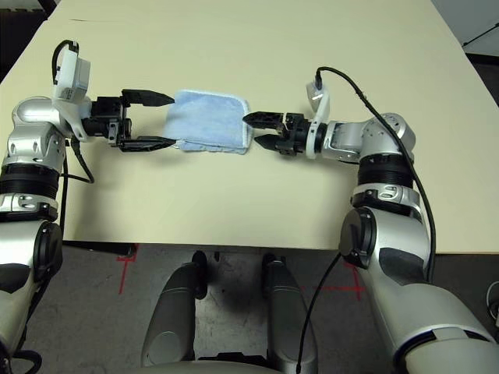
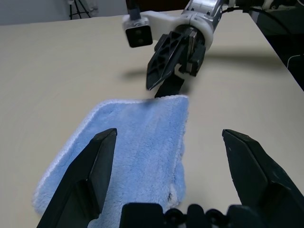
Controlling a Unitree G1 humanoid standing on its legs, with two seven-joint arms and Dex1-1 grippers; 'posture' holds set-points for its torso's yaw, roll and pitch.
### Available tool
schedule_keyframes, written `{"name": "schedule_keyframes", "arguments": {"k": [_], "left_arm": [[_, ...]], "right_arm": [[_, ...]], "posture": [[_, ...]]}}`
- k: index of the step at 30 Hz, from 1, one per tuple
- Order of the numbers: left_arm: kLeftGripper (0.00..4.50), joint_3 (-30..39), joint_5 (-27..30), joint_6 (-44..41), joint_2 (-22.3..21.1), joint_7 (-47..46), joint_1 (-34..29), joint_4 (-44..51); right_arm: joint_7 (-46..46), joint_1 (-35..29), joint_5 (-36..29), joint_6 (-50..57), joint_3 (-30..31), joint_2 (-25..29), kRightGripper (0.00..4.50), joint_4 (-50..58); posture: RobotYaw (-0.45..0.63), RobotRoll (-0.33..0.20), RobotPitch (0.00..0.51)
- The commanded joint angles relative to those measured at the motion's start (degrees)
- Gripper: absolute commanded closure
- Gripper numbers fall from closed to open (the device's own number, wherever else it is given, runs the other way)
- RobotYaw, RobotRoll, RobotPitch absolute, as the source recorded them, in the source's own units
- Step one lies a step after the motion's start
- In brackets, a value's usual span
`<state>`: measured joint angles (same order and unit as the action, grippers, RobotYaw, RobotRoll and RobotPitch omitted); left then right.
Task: Fold the towel and set it aside.
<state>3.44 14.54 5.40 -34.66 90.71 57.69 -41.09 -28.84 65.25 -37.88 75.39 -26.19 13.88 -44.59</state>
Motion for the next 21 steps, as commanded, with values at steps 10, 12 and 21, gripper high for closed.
{"name": "schedule_keyframes", "arguments": {"k": [10,12,21], "left_arm": [[0.00,-0.9,0.9,-1.5,-0.4,-0.1,-1.8,3.1],[0.00,-1.0,0.9,-1.5,-0.4,-0.1,-1.8,3.1],[0.00,-1.3,0.6,-1.6,-0.2,0.0,-1.9,2.6]], "right_arm": [[0.2,4.6,2.3,-8.3,1.9,-2.9,0.39,-10.2],[0.0,4.4,2.3,-8.8,1.9,-2.8,0.94,-10.2],[-2.4,3.9,1.2,-10.4,0.6,-2.5,3.76,-8.6]], "posture": [[0.05,0.000,0.297],[0.05,0.000,0.297],[0.03,0.000,0.296]]}}
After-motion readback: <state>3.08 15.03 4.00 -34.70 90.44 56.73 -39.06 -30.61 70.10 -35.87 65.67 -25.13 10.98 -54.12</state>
